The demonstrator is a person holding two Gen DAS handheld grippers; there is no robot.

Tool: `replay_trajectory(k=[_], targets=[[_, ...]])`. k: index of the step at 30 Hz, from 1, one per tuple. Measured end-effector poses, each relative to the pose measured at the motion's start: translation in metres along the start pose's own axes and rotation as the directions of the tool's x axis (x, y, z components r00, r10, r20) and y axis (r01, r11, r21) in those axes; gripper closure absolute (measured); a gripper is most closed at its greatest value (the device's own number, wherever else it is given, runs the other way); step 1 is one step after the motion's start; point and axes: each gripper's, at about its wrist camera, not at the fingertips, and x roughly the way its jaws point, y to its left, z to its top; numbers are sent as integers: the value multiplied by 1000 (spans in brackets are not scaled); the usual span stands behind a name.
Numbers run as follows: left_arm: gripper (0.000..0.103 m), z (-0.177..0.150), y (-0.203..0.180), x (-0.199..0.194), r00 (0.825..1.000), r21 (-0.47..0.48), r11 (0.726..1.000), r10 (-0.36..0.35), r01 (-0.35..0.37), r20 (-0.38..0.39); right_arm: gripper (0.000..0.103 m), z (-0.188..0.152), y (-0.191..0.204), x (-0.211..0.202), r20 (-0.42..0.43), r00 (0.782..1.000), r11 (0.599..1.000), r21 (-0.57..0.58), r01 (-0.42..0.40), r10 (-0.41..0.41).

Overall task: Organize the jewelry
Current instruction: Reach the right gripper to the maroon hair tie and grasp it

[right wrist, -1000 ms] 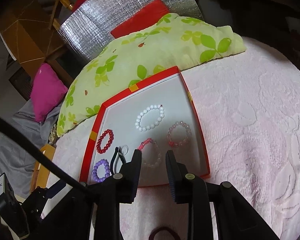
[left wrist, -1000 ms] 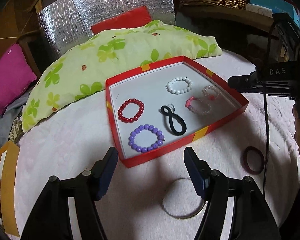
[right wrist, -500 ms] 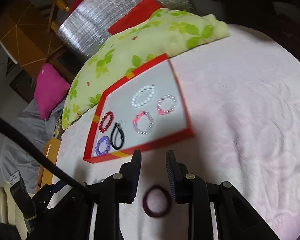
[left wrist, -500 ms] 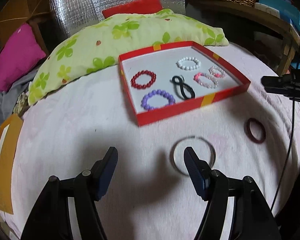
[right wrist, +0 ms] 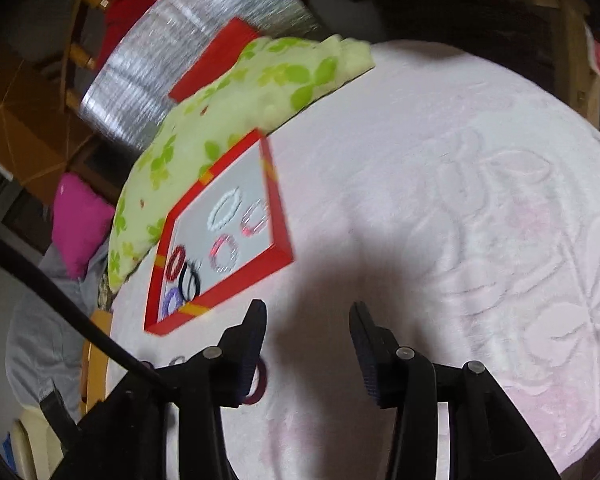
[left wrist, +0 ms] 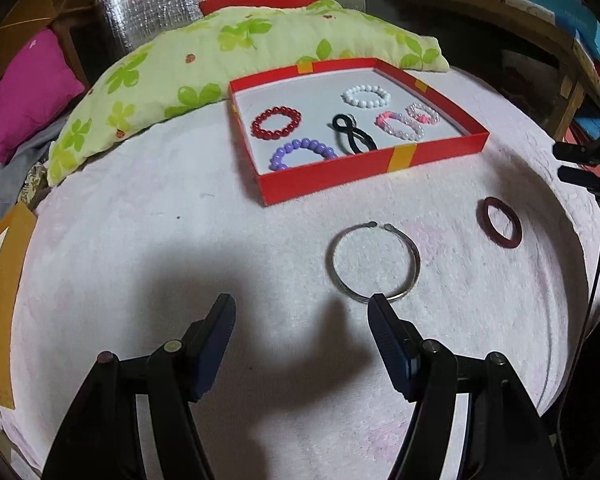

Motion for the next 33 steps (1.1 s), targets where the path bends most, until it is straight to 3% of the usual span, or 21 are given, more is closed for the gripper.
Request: replay_trajectory(k=[12, 33], targets=[[34, 2, 1, 6, 999, -2, 999, 51, -51, -18, 51, -32, 56, 45, -143, 989, 976, -216, 9, -41], [34, 3, -5, 9, 997, 36, 997, 76, -75, -23, 41, -48, 66, 64, -197, 975, 956, -291, 43, -104]])
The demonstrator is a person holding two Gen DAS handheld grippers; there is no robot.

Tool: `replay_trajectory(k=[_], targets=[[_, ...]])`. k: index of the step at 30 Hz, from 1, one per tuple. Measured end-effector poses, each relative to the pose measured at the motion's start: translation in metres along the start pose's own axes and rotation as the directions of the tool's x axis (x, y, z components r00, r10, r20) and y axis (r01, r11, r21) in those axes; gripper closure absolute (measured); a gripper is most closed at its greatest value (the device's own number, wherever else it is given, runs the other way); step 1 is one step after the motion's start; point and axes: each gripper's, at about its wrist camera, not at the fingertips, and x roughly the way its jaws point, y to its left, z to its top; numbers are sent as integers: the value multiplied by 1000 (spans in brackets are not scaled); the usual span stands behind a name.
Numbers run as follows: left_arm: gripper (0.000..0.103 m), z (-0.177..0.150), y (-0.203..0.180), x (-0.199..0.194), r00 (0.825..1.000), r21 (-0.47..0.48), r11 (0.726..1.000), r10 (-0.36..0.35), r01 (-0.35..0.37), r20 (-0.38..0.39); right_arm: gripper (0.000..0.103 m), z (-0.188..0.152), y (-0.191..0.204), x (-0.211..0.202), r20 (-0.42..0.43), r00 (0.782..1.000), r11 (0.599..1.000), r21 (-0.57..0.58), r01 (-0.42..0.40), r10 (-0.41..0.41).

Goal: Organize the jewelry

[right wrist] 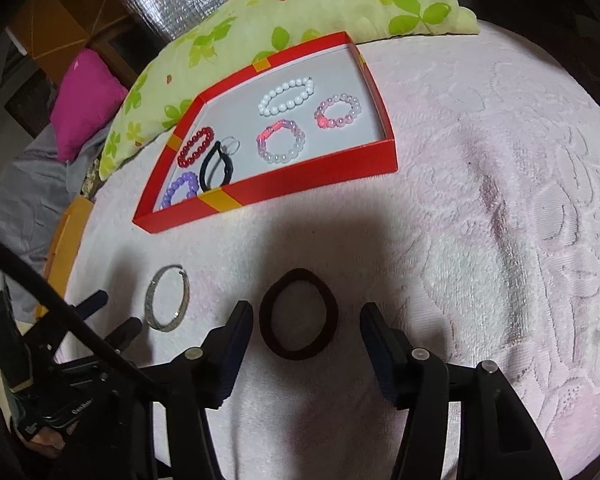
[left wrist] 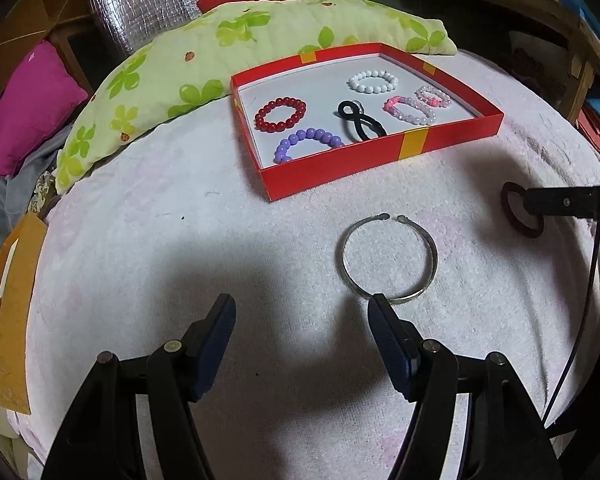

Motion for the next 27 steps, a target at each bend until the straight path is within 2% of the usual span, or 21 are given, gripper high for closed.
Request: replay_trajectory(k=[4, 16, 18, 19, 21, 22, 23, 27], targets=[[34, 0, -1, 0, 1000, 0, 1000, 4, -4, -7, 37, -4, 7, 4, 4, 1000, 998, -49, 28, -28], [34, 1, -5, 5, 1000, -4, 1000, -9, 9, -27, 37, -15, 29, 14, 52, 984, 961, -211, 178, -170], [34, 1, -6, 5, 999, -15, 999, -29, 28, -28, 41, -17, 32, 15, 70, 978, 953, -225, 205, -194], [34, 1, -6, 5, 999, -18, 999, -38, 37, -29, 46, -18, 33, 15, 82, 974, 947, -230, 224, -210], [33, 0, -7, 5, 998, -21, 999, -48, 47, -33, 57, -19, 34, 14, 102, 968, 940, -235, 246, -228], [34, 0, -7, 6, 998, -22, 999, -47, 46, -36, 68, -19, 35, 13, 120, 964, 935, -239, 261, -238], [33, -1, -8, 7, 998, -24, 999, -46, 46, -39, 75, -19, 35, 13, 135, 957, 927, -246, 282, -255], [34, 1, -7, 8, 997, -45, 997, -61, 59, -46, 77, -17, 34, 14, 156, 948, 922, -232, 309, -279]])
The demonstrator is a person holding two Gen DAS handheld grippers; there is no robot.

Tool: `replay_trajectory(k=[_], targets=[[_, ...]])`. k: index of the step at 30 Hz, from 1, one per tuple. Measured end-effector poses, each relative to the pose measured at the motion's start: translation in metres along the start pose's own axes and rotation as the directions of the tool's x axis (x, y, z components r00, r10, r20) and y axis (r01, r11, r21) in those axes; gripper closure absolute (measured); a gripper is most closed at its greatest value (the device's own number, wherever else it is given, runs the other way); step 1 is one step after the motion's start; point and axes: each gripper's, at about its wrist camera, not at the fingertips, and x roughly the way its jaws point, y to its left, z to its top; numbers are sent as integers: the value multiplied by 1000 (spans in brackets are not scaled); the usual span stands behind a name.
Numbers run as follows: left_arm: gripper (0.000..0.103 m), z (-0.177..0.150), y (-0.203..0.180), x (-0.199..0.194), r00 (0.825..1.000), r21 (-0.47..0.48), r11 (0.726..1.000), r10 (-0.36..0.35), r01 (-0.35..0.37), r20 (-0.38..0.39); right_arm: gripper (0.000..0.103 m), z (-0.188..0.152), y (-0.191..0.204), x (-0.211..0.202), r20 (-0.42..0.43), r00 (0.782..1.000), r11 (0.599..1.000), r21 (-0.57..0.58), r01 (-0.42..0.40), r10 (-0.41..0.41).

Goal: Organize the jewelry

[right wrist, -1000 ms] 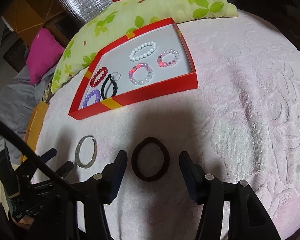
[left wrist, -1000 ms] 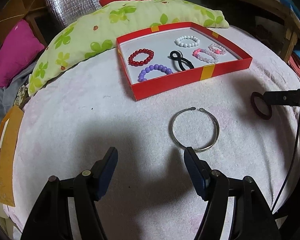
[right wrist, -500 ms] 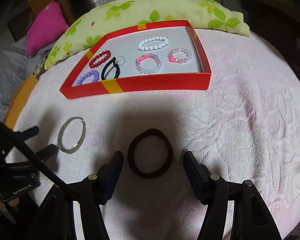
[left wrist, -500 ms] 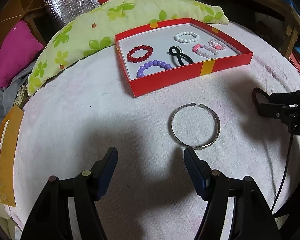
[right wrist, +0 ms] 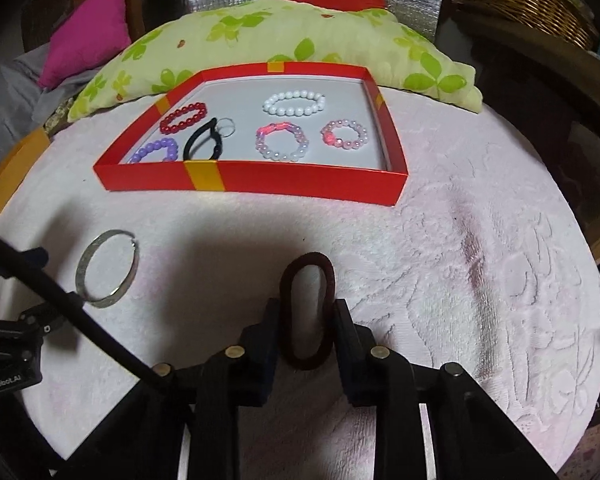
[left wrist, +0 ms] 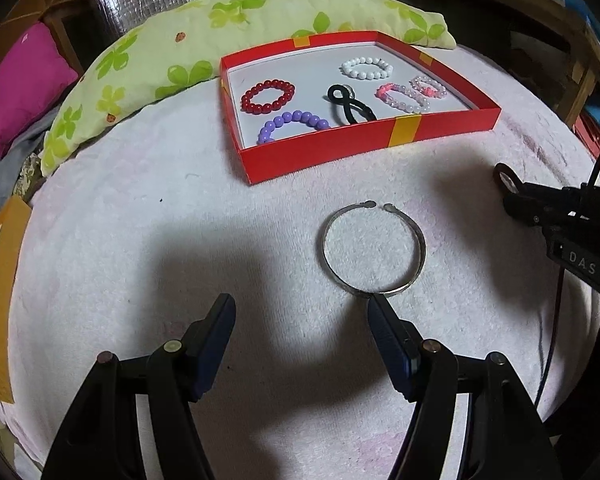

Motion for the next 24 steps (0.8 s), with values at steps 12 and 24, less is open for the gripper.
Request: replay_trajectory(k=[12, 24], targets=[[34, 0, 17, -10, 995, -103, 990, -94, 95, 22, 91, 1, -21, 1, -7, 998, 989, 132, 68, -67], [34, -6, 28, -15, 995, -132, 986, -94, 97, 31, 90, 11, -27, 9, -92, 996, 992, 124, 34, -23]])
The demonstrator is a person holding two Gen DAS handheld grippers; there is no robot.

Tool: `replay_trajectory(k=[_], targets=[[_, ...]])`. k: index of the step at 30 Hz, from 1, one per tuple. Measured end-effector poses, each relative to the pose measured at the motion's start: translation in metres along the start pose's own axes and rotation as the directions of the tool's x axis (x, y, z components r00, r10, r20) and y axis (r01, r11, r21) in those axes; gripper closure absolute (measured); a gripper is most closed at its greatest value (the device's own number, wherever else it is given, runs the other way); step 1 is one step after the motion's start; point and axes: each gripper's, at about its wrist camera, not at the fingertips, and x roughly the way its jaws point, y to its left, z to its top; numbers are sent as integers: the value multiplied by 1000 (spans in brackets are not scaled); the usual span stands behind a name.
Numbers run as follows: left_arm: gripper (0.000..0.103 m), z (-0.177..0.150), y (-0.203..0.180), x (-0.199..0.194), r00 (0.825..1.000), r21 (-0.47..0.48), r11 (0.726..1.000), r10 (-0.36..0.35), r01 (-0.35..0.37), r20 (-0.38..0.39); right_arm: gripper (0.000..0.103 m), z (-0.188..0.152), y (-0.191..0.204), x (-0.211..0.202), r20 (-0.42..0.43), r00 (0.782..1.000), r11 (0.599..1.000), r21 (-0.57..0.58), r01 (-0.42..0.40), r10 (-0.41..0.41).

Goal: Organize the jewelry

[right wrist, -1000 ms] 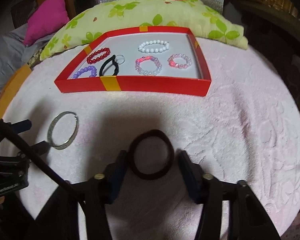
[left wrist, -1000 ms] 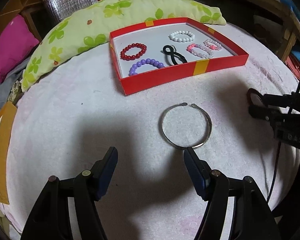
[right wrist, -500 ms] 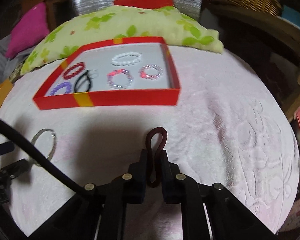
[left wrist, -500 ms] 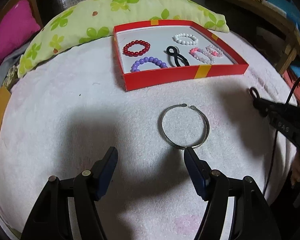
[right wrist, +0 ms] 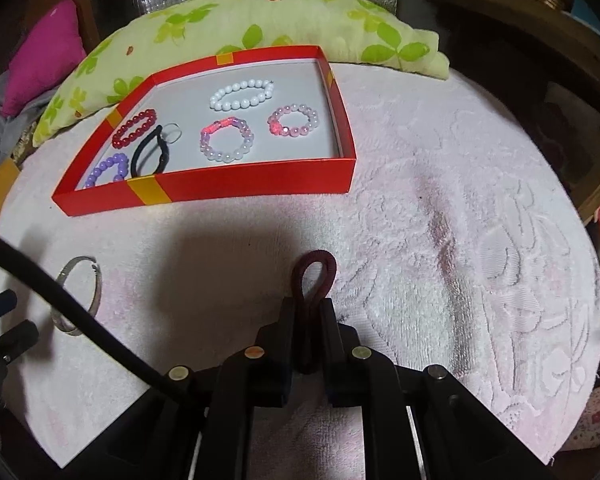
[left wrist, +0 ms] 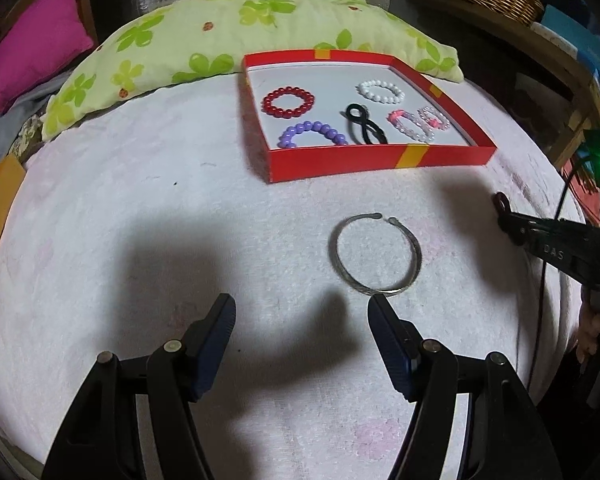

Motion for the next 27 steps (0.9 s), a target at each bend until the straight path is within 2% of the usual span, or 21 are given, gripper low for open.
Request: replay_trajectory(k=[4, 7, 11, 16, 20, 21, 22, 23, 24, 27], targets=[[34, 3, 3, -12, 997, -31, 998, -45, 47, 62, 90, 3, 1, 1, -17, 1000, 1000, -6, -5, 5], [34, 6, 4, -17, 994, -42, 998, -34, 39, 103, 90, 3, 5, 1, -22, 1000, 1000, -22, 13, -13], [34, 8, 8, -16, 994, -68, 997, -29, 37, 103, 90, 3, 3, 1, -11, 1000, 1000, -3, 6, -6], [34, 7, 13, -9, 994, -79, 997, -9, 18, 111, 90, -5, -1, -4, 48, 999, 1000, 5, -13, 13], [34, 3, 27, -1, 992, -125, 992, 15, 1, 126, 86, -14, -10, -7, 114, 991, 997, 22, -79, 76], [34, 3, 32, 0, 992, -147, 989, 16, 3, 127, 84, -13, -12, -7, 113, 989, 995, 39, -96, 91], [34, 4, 37, -1, 990, -173, 985, 1, 24, 144, 73, -11, -15, -7, 104, 986, 988, 70, -141, 134], [34, 3, 39, -3, 987, -185, 982, -4, 34, 158, 58, -10, -15, -8, 102, 981, 982, 82, -171, 163], [34, 3, 41, -5, 985, -195, 980, 1, 33, 173, 52, -9, -17, -8, 103, 974, 972, 97, -214, 204], [34, 1, 38, -7, 980, -183, 983, 17, 20, 200, 49, -7, -16, -11, 130, 961, 958, 118, -259, 244]])
